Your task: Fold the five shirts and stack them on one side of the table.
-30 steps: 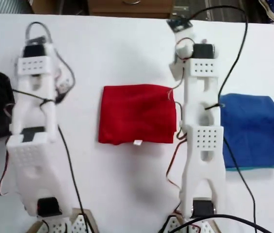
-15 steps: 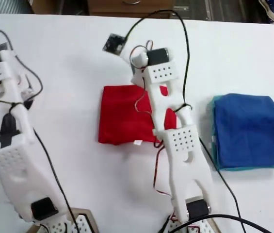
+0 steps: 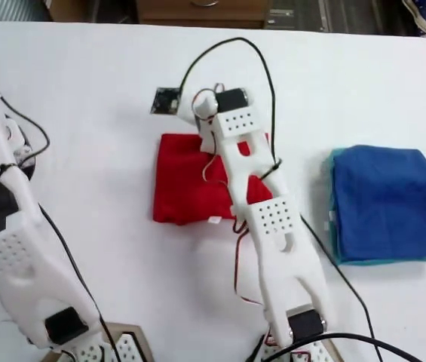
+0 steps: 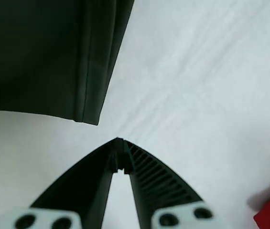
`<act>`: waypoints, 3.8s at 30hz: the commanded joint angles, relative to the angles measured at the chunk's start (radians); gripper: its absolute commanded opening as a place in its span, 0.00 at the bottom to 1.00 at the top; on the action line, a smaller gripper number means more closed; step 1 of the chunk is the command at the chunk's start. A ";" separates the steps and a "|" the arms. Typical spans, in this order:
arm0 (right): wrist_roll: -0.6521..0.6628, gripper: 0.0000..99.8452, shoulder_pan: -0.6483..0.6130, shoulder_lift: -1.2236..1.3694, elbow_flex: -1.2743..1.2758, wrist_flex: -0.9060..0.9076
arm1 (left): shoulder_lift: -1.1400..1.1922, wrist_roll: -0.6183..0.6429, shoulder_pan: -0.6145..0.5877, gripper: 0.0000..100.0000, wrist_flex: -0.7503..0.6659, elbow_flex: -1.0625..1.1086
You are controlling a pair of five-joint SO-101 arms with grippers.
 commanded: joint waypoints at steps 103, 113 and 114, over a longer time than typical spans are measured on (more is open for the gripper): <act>0.121 0.14 -0.131 -0.282 0.621 0.102 | -0.014 -0.002 0.002 0.02 0.029 -0.041; 0.041 0.02 -0.110 -0.291 0.664 0.101 | -0.015 -0.002 -0.002 0.02 0.029 -0.041; 0.041 0.02 -0.111 -0.291 0.663 0.101 | -0.015 -0.002 -0.002 0.02 0.029 -0.041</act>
